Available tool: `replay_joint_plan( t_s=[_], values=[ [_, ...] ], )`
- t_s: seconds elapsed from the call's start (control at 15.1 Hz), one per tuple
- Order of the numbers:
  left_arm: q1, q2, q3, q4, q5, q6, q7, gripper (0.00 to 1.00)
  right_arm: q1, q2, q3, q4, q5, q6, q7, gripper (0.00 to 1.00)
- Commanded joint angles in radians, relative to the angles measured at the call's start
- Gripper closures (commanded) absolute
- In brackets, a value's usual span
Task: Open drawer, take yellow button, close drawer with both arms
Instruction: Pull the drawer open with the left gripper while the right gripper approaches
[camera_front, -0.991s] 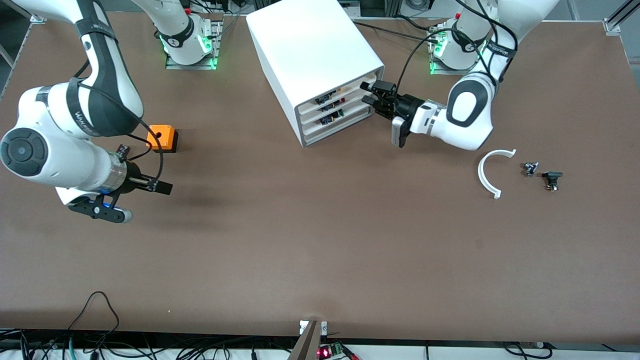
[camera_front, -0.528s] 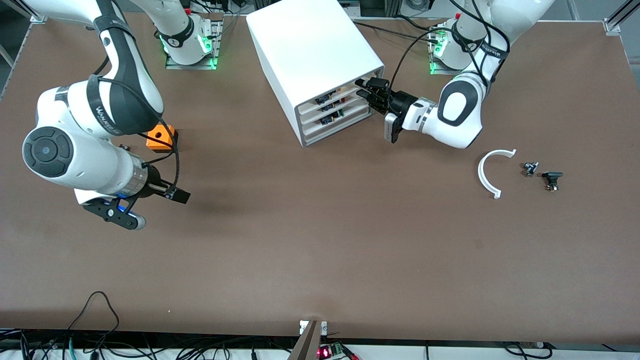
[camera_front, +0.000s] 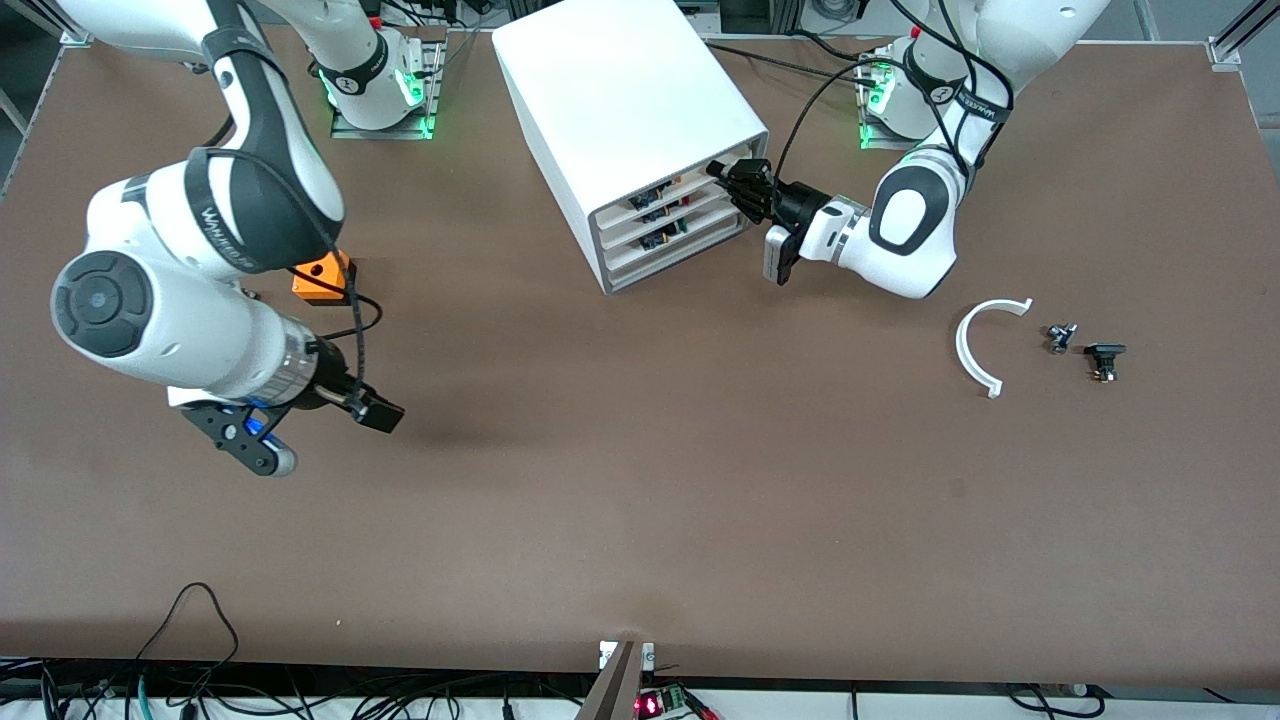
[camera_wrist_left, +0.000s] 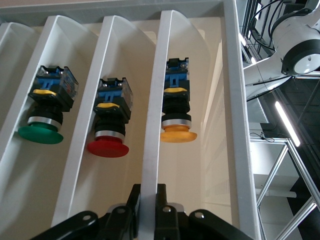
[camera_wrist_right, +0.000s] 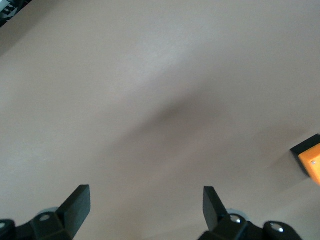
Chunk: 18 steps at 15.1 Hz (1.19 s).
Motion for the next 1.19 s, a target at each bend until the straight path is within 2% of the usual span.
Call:
replay_joint_plan(
  t_s=[0.0, 0.33, 0.73, 1.06, 1.12],
  values=[
    [0.010, 0.012, -0.004, 0.011, -0.021, 0.009, 0.000, 1.00, 0.053, 0.039, 0.000, 0.083, 0.012, -0.016, 0.098, 0.00],
    [0.072, 0.049, 0.006, 0.118, 0.017, 0.006, -0.026, 1.00, 0.130, 0.081, 0.000, 0.147, 0.012, 0.009, 0.266, 0.00],
    [0.160, 0.176, 0.006, 0.296, 0.150, 0.004, -0.031, 1.00, 0.234, 0.097, 0.000, 0.164, 0.012, 0.059, 0.468, 0.00],
    [0.209, 0.198, 0.005, 0.388, 0.252, 0.000, -0.097, 1.00, 0.349, 0.101, -0.001, 0.170, 0.012, 0.093, 0.675, 0.00],
    [0.211, 0.198, 0.005, 0.388, 0.252, 0.000, -0.100, 0.83, 0.364, 0.101, -0.001, 0.170, 0.012, 0.094, 0.706, 0.00]
  ],
)
